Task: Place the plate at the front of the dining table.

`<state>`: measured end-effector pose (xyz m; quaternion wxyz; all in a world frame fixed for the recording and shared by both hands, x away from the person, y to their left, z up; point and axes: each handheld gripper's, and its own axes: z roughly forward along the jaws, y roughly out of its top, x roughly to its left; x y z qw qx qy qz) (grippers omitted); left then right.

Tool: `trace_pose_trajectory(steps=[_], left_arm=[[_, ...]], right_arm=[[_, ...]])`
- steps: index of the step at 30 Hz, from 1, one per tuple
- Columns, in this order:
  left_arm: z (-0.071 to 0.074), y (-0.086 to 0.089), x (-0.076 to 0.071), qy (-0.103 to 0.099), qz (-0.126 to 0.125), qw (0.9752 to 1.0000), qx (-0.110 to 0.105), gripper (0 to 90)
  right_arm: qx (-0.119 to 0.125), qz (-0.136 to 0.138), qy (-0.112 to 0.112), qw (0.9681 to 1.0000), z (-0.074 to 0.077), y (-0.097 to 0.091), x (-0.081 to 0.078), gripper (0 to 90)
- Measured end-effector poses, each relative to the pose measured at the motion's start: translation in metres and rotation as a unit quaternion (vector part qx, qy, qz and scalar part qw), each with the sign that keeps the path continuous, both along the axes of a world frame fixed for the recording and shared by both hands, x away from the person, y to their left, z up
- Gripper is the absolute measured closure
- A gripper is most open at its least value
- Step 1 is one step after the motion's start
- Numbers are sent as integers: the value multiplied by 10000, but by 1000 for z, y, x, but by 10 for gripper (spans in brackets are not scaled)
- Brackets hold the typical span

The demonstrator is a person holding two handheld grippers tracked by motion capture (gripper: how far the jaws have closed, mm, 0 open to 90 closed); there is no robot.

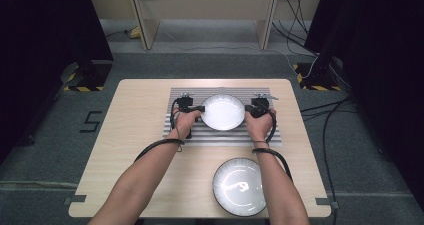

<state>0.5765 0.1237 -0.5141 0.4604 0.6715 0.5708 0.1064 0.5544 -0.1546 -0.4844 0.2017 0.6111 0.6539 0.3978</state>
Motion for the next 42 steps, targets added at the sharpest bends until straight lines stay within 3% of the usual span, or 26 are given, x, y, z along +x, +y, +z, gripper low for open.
trace_pose_trajectory(steps=[3,11,15,18,27,42], left_arm=[[2,0,2,-89,40,9999,29,791],[9,10,1,-181,263,9994,144,651],[15,14,-2,-297,272,9991,163,576],[19,19,-6,-342,215,9987,298,529],[34,42,-30,-540,101,9983,184,465],[40,74,-67,-485,-201,9982,274,441]], right_arm=[[32,6,-10,10000,1,-1,0,848],[33,47,63,10000,1,-2,-2,787],[29,73,93,9999,2,-2,-3,737],[67,77,132,9999,3,-2,-6,681],[101,285,169,9994,13,-9,-23,602],[87,348,161,9992,21,-36,-57,538]])
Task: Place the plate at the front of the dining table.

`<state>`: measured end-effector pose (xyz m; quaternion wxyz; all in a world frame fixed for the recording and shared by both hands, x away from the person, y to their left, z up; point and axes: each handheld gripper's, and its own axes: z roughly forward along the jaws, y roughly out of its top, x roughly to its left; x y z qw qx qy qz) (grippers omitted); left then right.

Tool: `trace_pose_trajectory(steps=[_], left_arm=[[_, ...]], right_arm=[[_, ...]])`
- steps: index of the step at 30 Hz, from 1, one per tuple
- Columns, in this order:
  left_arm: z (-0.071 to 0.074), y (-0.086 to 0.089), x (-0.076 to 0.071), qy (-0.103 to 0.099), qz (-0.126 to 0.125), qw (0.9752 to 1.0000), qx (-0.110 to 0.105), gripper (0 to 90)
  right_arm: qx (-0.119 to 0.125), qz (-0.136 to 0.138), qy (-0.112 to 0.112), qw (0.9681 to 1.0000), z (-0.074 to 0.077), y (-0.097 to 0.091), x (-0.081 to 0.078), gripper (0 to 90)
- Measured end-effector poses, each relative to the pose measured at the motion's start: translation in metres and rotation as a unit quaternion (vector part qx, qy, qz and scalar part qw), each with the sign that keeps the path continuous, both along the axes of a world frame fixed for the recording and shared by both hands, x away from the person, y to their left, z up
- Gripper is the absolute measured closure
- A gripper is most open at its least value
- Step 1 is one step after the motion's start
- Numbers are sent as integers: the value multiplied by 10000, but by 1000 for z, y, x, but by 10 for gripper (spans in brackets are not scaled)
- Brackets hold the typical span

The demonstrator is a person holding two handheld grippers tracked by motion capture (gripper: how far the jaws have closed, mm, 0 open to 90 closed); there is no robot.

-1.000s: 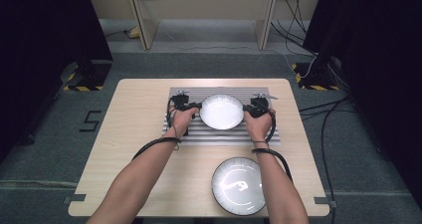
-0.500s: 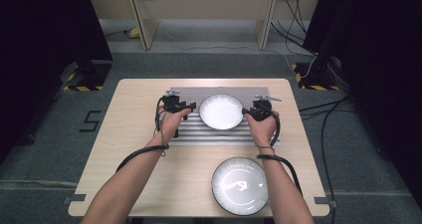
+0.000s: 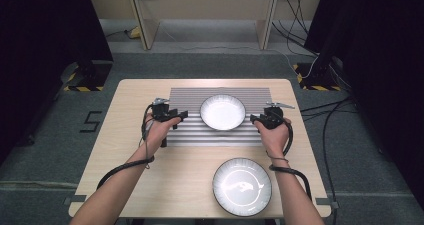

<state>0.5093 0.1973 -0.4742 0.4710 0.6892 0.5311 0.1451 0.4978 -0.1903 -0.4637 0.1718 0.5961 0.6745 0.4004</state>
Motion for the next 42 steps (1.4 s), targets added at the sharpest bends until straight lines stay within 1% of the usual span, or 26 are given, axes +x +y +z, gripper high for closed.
trace_pose_trajectory(steps=[1,3,7,11,15,16,17,18,20,22,25,27,29,30,31,33,35,36,37,39,42], left_arm=[[0,1,-1,7,-16,10000,15,438],[1,3,-4,-14,-55,9999,116,435],[3,6,-9,-19,-133,9999,95,432],[5,9,-14,-50,-188,9997,153,431],[6,12,-18,-44,-195,9997,113,430],[7,14,-19,-78,-178,9997,177,430],[7,14,-19,-99,-183,9996,184,430],[9,16,-20,-123,-186,9997,137,430],[11,19,-23,-189,-176,9996,114,429],[12,21,-25,-210,-158,9996,90,429],[12,26,-28,-204,-153,9996,99,429],[12,29,-30,-231,-152,9995,142,429],[12,31,-33,-211,-198,9995,87,427],[12,33,-36,-228,-216,9994,111,425],[12,34,-37,-259,-207,9994,131,425],[13,38,-40,-257,-168,9995,80,424],[13,42,-43,-280,-134,9995,96,423],[13,43,-44,-272,-115,9996,34,423],[14,44,-46,-286,-111,9995,35,422],[14,46,-48,-305,-128,9994,58,422],[13,49,-52,-351,-109,9993,67,422]], right_arm=[[-15,7,1,10000,-1,-2,-2,536],[-34,0,33,10000,-3,-5,-5,534],[-24,-53,37,10000,-3,-12,-10,527],[-56,-53,35,10000,-4,-18,-14,520],[-34,-128,31,9999,-4,-25,-19,519],[-38,-143,21,9999,-4,-26,-20,519],[-46,-155,19,9999,-4,-28,-21,518],[-42,-158,21,9999,-4,-29,-22,517],[-1,-180,29,9998,-3,-32,-25,513],[-17,-181,-6,9998,-2,-36,-28,511],[-15,-211,-34,9998,0,-42,-32,507],[-28,-218,-46,9997,0,-46,-35,504],[-1,-255,-39,9997,0,-50,-38,500],[-3,-273,-46,9996,0,-52,-40,498],[14,-312,-23,9995,0,-54,-42,496],[12,-335,-26,9994,-1,-57,-45,494],[-86,-360,-51,9993,-2,-60,-49,493],[-161,-413,-106,9990,-3,-61,-51,493],[-191,-443,-155,9987,-3,-63,-53,492],[-139,-452,-132,9988,-3,-65,-56,489],[-189,-435,-118,9988,-5,-67,-60,489]])
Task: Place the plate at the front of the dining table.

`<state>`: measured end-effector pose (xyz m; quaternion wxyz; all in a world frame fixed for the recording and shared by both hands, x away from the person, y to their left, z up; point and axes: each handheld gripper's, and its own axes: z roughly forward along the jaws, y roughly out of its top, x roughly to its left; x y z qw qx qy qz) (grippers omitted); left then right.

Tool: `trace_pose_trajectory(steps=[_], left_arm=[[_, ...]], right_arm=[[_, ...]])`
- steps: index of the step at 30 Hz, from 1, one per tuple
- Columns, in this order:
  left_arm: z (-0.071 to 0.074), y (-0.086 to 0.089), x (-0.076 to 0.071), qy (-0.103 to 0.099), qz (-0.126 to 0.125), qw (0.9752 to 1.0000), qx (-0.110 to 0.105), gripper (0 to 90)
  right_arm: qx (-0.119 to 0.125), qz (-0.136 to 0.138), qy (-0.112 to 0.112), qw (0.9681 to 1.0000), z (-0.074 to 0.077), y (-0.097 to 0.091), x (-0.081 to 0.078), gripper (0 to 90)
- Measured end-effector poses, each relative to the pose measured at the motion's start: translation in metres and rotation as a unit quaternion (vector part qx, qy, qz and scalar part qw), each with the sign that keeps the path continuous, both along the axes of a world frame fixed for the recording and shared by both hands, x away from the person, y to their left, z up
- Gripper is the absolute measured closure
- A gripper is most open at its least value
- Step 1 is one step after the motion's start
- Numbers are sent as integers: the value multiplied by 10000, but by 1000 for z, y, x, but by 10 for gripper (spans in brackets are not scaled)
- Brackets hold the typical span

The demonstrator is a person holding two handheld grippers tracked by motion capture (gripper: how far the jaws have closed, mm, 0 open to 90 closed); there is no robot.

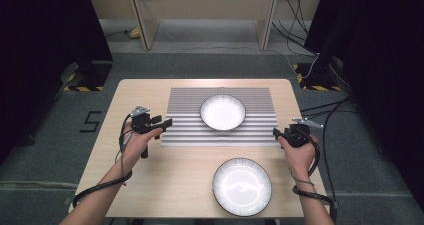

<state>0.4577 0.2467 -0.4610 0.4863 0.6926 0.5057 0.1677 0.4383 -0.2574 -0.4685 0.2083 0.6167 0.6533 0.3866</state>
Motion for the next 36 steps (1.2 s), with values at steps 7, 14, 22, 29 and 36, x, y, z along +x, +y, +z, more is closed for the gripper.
trace_pose_trajectory(steps=[7,14,22,29,36], left_arm=[[-3,4,-5,13,-9,10000,-34,422],[-5,9,-16,-41,-47,10000,12,422],[-9,19,-28,-61,-39,10000,46,423],[-12,25,-35,-73,-13,10000,41,429],[-13,32,-43,-109,50,9999,6,428]], right_arm=[[5,4,-33,10000,1,-2,-3,487],[32,2,-111,9999,4,-3,-10,483],[20,-68,-113,9999,1,-12,-18,480],[2,-89,-120,9999,0,-16,-27,476],[-18,-88,-151,9998,-1,-19,-37,474]])
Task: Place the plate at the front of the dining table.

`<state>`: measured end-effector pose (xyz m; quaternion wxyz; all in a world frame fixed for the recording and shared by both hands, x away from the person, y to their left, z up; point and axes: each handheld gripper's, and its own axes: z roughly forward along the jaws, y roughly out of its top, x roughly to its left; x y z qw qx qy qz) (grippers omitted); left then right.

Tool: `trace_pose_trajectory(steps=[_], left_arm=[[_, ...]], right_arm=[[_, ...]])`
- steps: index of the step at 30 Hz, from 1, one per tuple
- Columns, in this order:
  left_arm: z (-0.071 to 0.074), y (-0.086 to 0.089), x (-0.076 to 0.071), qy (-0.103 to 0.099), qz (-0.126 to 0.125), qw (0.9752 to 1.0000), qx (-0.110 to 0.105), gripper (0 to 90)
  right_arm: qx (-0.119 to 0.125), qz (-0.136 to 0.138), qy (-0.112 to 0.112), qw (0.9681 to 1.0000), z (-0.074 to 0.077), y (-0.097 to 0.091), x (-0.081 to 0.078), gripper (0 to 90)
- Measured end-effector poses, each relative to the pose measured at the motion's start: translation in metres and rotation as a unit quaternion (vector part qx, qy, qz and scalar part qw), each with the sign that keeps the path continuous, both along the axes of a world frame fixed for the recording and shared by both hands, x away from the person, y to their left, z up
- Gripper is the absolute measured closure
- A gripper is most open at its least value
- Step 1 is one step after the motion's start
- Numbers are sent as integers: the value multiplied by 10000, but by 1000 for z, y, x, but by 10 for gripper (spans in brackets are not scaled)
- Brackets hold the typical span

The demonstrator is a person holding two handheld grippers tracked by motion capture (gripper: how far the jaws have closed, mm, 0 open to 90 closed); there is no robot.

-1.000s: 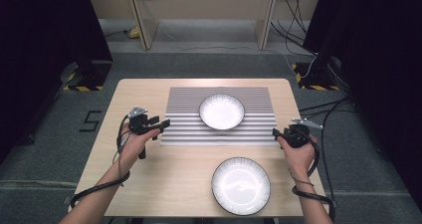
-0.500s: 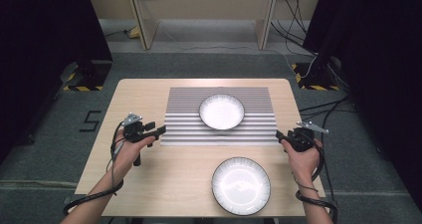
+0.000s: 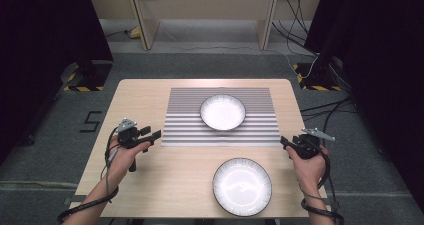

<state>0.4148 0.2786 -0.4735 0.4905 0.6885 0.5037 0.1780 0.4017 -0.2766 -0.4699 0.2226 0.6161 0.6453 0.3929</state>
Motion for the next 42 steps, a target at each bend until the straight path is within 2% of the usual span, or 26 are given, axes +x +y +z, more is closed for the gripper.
trace_pose_trajectory(steps=[21,24,26,28,37,42], left_arm=[[1,20,-27,-120,148,9998,-47,428],[-1,23,-31,-57,171,9997,-175,428],[-1,25,-34,-100,183,9997,-126,428],[-2,27,-36,-88,219,9996,-178,428],[-6,37,-46,-106,336,9994,-43,428],[-10,42,-51,-80,367,9993,-47,428]], right_arm=[[-22,-47,-61,10000,0,-3,-28,468],[6,-61,-53,10000,-1,-3,-32,468],[11,-64,-45,10000,-3,-4,-34,468],[18,-78,-51,10000,-3,-4,-36,467],[53,-102,-52,9999,-6,-7,-45,465],[70,-108,-35,9999,-9,-7,-51,463]])
